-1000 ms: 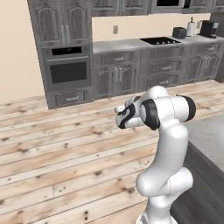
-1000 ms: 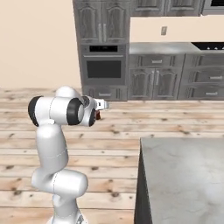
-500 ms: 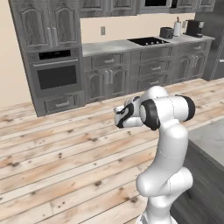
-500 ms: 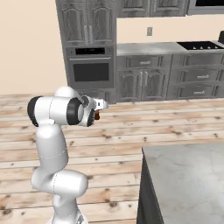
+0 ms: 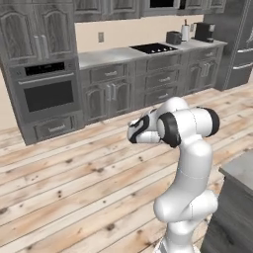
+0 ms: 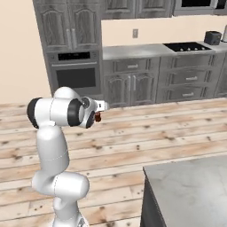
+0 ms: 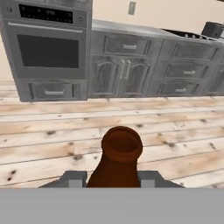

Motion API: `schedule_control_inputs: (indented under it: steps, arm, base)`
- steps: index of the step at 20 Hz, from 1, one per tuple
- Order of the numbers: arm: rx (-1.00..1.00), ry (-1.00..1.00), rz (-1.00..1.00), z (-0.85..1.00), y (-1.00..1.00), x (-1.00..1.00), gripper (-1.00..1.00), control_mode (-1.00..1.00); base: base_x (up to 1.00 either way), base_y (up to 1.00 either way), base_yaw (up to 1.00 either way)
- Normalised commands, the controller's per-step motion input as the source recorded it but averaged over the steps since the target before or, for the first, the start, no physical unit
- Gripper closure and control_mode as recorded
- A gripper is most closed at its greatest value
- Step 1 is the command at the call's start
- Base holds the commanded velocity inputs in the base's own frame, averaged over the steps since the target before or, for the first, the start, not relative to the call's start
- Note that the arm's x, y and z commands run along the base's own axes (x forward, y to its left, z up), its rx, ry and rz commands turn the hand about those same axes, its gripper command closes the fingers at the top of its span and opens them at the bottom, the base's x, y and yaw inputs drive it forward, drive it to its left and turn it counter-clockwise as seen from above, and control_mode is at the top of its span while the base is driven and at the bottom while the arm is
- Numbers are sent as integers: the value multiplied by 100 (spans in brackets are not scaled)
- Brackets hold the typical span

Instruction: Place the large bottle from the dining counter next to the other large bottle outside the sink, and place the small bottle from the dining counter next to the other small bottle inside the sink.

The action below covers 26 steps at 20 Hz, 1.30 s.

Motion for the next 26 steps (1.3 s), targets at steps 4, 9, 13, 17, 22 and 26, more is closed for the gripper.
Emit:
schedule_control_inputs:
  steps: [4,9,13,17,22,26]
  arm:
    - [0,0,0,0,0,0,100,100]
    - [0,0,0,0,0,0,100,100]
    - [0,0,0,0,0,0,100,100]
    - [0,0,0,0,0,0,100,100]
    - [0,0,0,0,0,0,100,100]
    - [0,0,0,0,0,0,100,100]
  base:
    - [60,32,-22]
    - [51,31,-26]
    - [53,20,-28]
    - [65,14,-27]
    - [59,8,-27]
    - [57,0,-25]
